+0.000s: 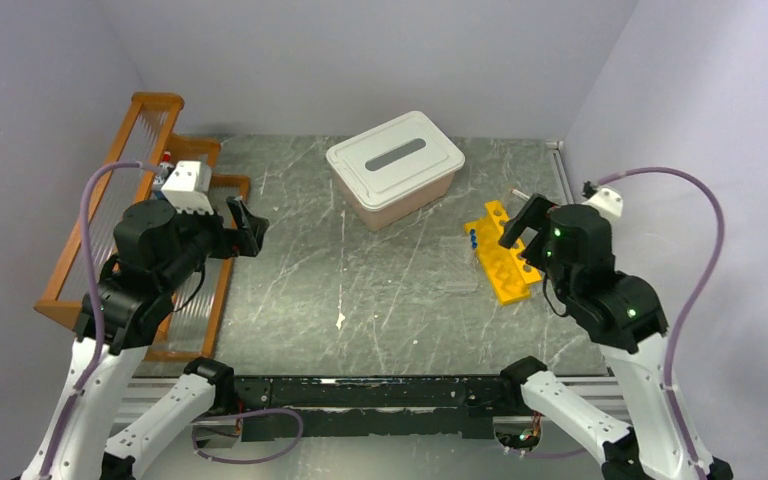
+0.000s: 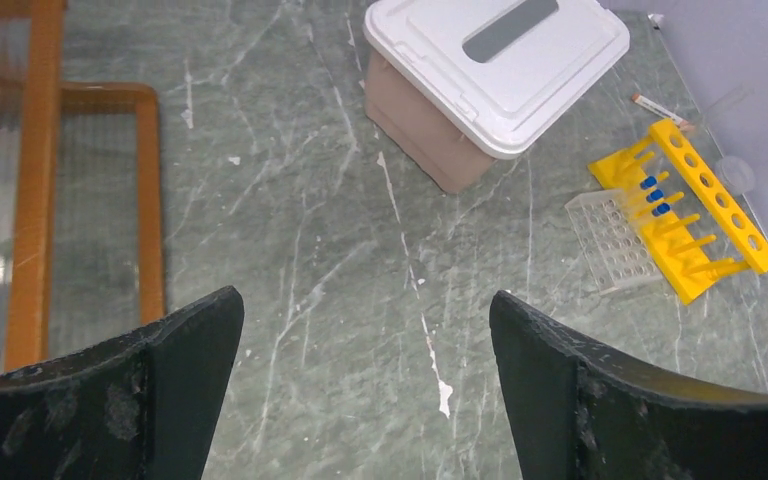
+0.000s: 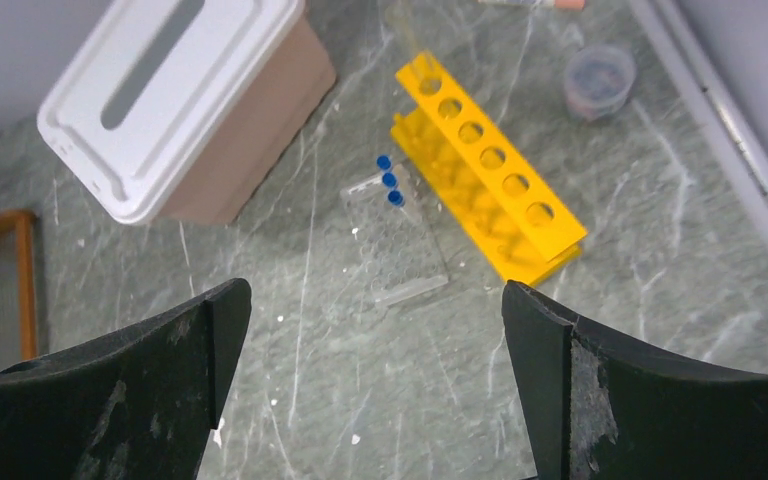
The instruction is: Organize the chemistry lab equipment
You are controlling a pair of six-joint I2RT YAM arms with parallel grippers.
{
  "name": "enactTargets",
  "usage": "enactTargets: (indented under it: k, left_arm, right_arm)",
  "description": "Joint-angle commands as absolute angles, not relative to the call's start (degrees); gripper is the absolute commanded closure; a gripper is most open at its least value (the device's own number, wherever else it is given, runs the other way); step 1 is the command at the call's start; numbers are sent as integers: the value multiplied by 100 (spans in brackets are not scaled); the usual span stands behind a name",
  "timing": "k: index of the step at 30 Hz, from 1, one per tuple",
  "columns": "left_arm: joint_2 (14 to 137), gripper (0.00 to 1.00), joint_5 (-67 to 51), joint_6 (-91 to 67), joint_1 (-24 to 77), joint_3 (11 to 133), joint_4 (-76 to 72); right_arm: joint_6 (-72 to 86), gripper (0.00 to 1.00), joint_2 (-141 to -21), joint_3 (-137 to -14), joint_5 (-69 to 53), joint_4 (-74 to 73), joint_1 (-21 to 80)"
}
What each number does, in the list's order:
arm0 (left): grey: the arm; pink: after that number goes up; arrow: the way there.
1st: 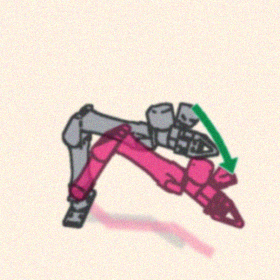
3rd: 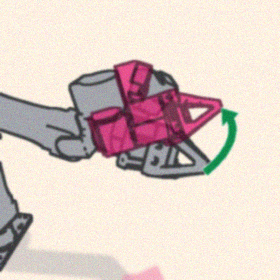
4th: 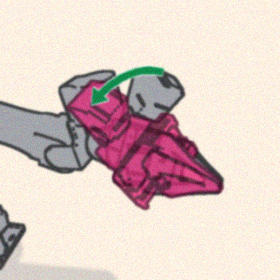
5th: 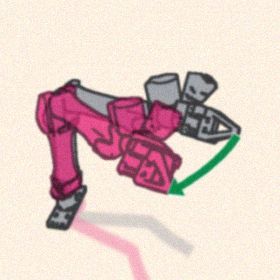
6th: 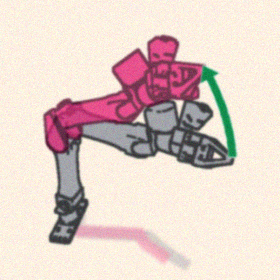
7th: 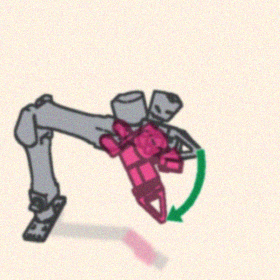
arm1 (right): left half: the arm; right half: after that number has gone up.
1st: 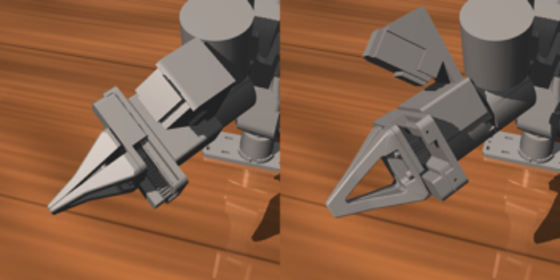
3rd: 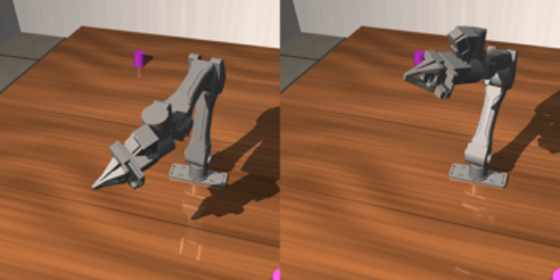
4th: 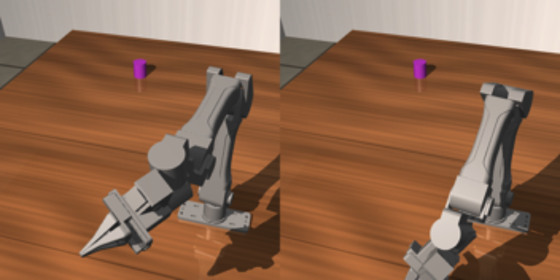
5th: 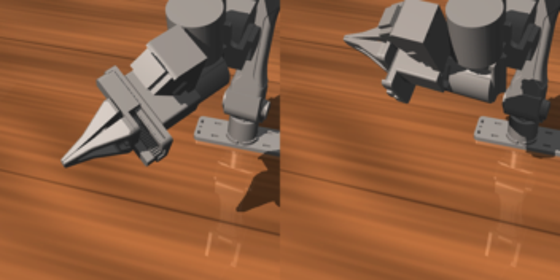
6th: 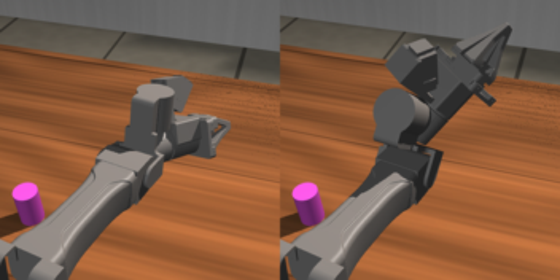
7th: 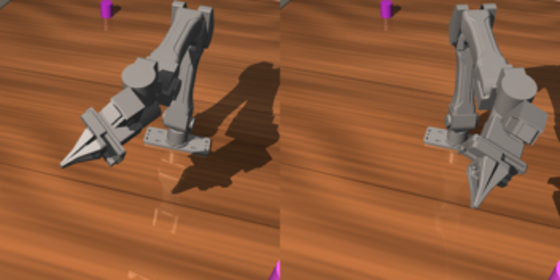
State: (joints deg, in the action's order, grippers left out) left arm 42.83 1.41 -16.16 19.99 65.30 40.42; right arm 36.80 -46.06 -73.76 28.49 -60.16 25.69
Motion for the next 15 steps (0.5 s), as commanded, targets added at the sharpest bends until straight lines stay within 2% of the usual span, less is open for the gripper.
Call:
enactTargets:
  k: [1,6,15]
  left_arm:
    - [4175,3,481,-1425,2021,7119,4757]
    - [4010,3,366,-1195,2021,7592,4953]
    - [3966,3,302,-1241,2021,7646,5016]
  right_arm:
    - [3392,0,-4442,-7869,3417,-6567,2598]
    - [2984,0,-4509,-8146,3311,-6569,2595]
    - [2870,0,-4464,-8087,3126,-6360,2600]
